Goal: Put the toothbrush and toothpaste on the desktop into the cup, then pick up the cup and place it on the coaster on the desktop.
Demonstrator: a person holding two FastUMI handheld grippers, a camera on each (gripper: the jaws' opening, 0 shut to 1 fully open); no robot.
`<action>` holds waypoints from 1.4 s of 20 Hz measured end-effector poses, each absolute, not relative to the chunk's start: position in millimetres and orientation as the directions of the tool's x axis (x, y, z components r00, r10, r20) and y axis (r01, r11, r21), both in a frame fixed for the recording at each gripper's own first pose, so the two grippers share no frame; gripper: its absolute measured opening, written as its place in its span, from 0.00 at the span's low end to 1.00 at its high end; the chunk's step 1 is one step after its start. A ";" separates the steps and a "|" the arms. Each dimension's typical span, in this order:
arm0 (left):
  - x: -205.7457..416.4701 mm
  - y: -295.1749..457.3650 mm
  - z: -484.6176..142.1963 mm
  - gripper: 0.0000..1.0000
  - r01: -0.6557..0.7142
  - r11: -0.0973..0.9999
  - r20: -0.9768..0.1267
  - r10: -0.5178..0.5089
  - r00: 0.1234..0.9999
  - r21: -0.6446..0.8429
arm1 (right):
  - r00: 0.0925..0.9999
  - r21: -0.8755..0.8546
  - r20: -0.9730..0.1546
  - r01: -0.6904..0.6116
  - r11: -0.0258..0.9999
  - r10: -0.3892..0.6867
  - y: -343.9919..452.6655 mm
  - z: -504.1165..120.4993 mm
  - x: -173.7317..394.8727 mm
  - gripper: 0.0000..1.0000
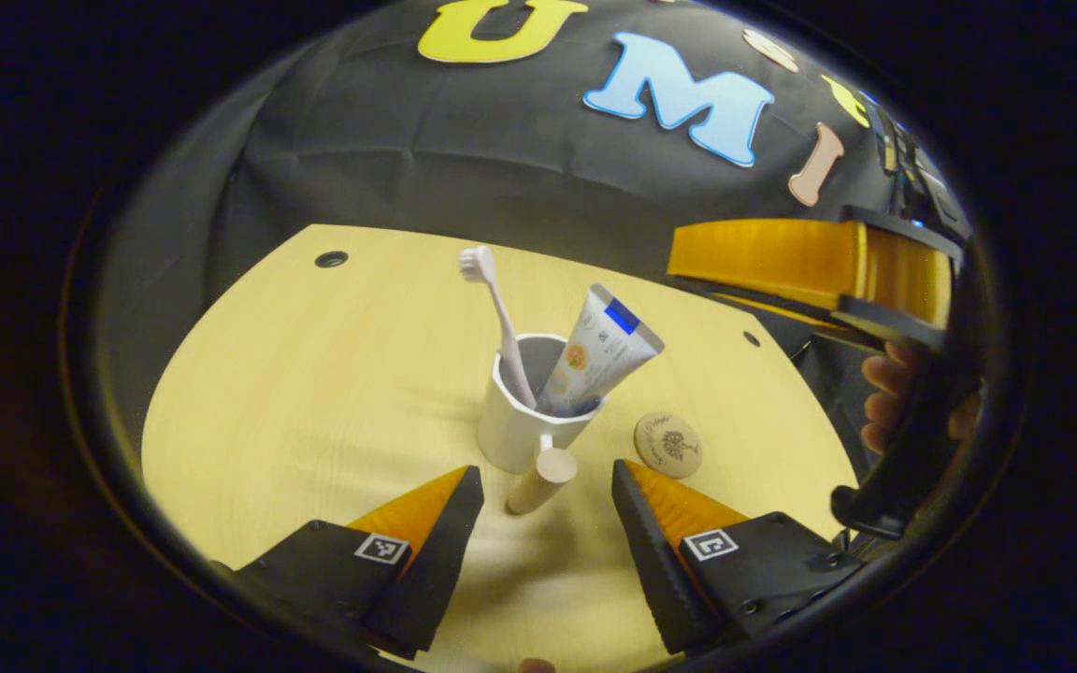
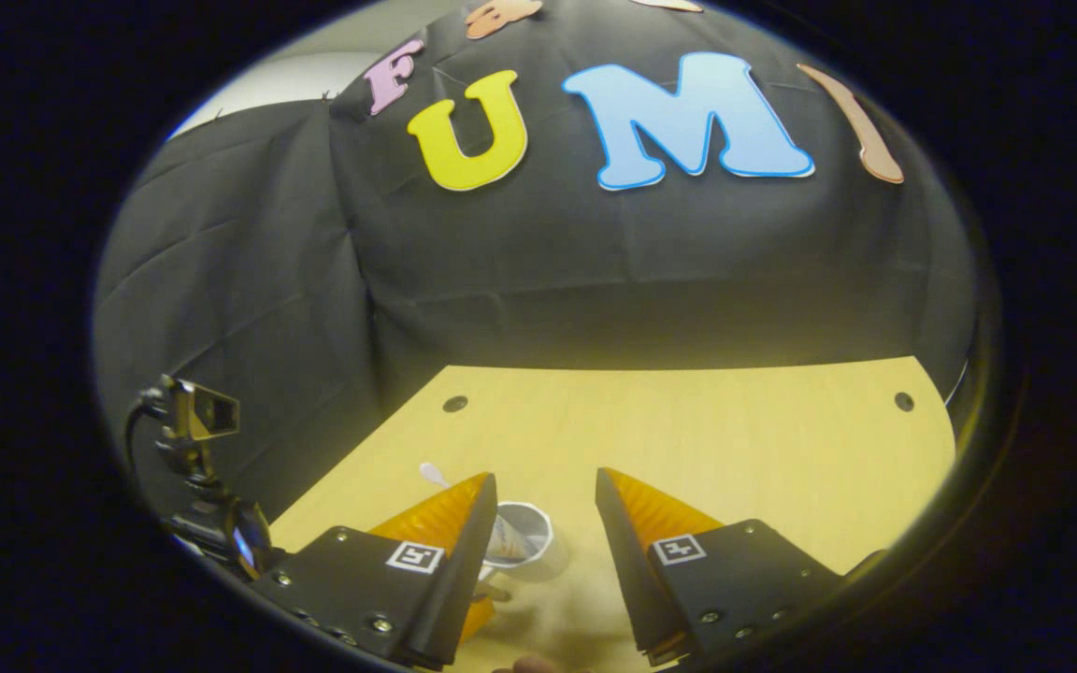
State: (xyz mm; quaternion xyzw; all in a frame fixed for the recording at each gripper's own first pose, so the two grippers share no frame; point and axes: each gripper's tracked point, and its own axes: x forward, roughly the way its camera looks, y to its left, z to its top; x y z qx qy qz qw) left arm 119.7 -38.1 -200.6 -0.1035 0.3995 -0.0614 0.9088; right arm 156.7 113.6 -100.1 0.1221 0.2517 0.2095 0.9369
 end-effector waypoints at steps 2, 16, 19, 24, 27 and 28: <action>121.5 -42.0 -207.4 0.91 0.036 0.974 -0.748 -0.194 0.634 -0.222 | 0.796 0.336 -0.424 -0.304 0.891 0.432 93.4 -94.2 153.2 0.66; 143.5 -44.5 -239.5 0.91 0.025 0.993 -0.903 -0.116 0.415 -0.116 | 0.783 0.239 -0.538 -0.214 0.947 0.313 -16.5 -120.5 87.9 0.66; 147.8 -48.2 -245.1 0.91 0.042 0.995 -0.926 -0.103 0.362 -0.094 | 0.768 0.262 -0.557 -0.200 0.944 0.317 -25.0 -127.5 77.7 0.66; 148.9 -41.8 -265.6 0.91 0.089 0.996 -0.969 -0.045 0.245 -0.024 | 0.757 0.283 -0.584 -0.149 0.947 0.294 -48.5 -138.0 69.1 0.66; 152.7 -38.2 -271.9 0.88 0.068 0.997 -0.975 -0.034 0.219 -0.020 | 0.757 0.284 -0.591 -0.128 0.950 0.278 -59.9 -141.2 68.0 0.66; 153.7 -39.0 -275.0 0.80 0.056 0.998 -0.976 -0.039 0.214 -0.028 | 0.756 0.286 -0.595 -0.120 0.951 0.275 -62.2 -142.7 67.6 0.66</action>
